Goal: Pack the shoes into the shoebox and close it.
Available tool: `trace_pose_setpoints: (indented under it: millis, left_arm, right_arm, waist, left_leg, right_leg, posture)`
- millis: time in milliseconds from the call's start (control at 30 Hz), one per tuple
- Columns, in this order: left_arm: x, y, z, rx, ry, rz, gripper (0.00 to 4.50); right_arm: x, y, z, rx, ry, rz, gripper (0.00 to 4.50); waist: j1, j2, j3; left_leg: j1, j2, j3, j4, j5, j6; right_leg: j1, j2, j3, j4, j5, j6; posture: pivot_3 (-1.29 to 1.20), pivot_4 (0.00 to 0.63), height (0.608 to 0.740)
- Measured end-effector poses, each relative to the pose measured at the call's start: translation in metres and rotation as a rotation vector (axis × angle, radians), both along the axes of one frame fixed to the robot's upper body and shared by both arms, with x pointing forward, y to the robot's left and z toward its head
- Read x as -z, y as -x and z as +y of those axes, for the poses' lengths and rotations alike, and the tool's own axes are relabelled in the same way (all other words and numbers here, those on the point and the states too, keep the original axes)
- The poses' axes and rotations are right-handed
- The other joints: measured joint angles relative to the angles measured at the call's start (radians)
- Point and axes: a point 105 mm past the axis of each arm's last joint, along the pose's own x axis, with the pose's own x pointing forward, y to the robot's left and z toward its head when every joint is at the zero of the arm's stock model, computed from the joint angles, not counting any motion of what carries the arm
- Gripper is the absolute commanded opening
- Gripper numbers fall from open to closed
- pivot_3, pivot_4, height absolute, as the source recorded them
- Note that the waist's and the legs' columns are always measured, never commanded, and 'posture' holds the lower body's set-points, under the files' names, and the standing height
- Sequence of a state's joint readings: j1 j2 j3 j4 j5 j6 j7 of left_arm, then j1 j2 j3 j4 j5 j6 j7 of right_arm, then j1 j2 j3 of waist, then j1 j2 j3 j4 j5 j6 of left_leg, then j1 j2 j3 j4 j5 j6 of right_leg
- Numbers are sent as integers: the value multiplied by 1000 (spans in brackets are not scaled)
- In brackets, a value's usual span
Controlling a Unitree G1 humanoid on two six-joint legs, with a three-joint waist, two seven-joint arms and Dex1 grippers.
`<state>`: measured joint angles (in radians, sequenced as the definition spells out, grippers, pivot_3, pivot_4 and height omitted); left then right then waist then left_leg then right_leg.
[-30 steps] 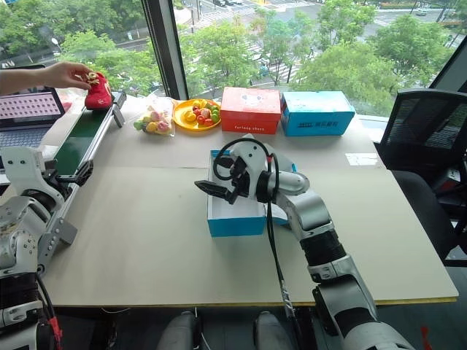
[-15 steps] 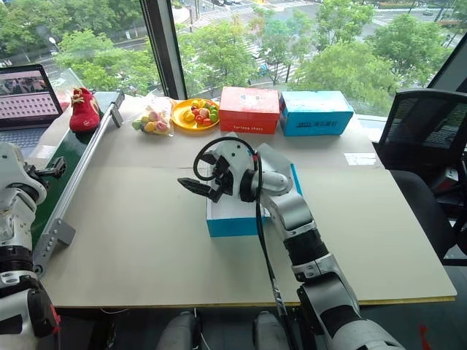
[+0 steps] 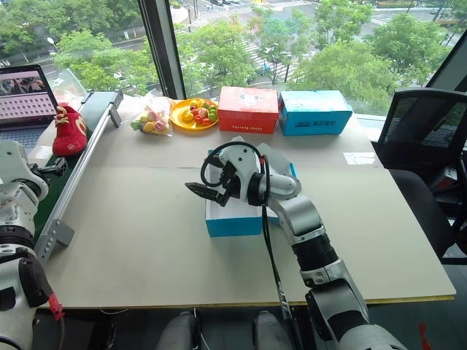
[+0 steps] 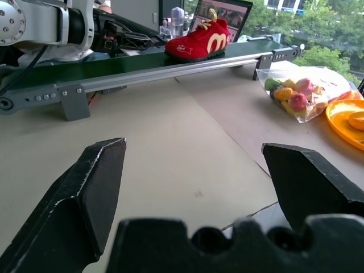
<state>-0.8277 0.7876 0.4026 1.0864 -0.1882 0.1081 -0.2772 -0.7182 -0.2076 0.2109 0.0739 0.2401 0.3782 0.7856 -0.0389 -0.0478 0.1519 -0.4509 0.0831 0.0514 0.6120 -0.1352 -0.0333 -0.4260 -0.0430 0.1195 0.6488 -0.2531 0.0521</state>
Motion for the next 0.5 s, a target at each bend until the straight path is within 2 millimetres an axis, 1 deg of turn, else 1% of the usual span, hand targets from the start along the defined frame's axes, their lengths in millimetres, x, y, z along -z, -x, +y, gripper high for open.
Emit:
trace_pose_setpoints:
  millis: [100, 233, 500]
  left_arm:
    - [0, -3, -2, 7, 1, 13, 4500]
    - [-2, -4, 1, -1, -3, 21, 4500]
    - [0, 1, 8, -38, -7, 39, 4500]
  right_arm:
    - [1, 1, -1, 0, 0, 2, 4481]
    - [2, 1, -2, 4, 4, 5, 4481]
    - [2, 0, -4, 9, 10, 4, 4481]
  waist:
    - [2, 0, 0]
    - [1, 0, 0]
    - [1, 0, 0]
  left_leg:
    - [0, 0, 0, 0, 0, 0]
    - [0, 0, 0, 0, 0, 0]
    - [0, 0, 0, 0, 0, 0]
  right_leg:
    - [0, 0, 0, 0, 0, 0]
    - [0, 0, 0, 0, 0, 0]
    - [0, 0, 0, 0, 0, 0]
  posture:
    - [0, 150, 740]
    - [0, 150, 740]
    - [0, 150, 740]
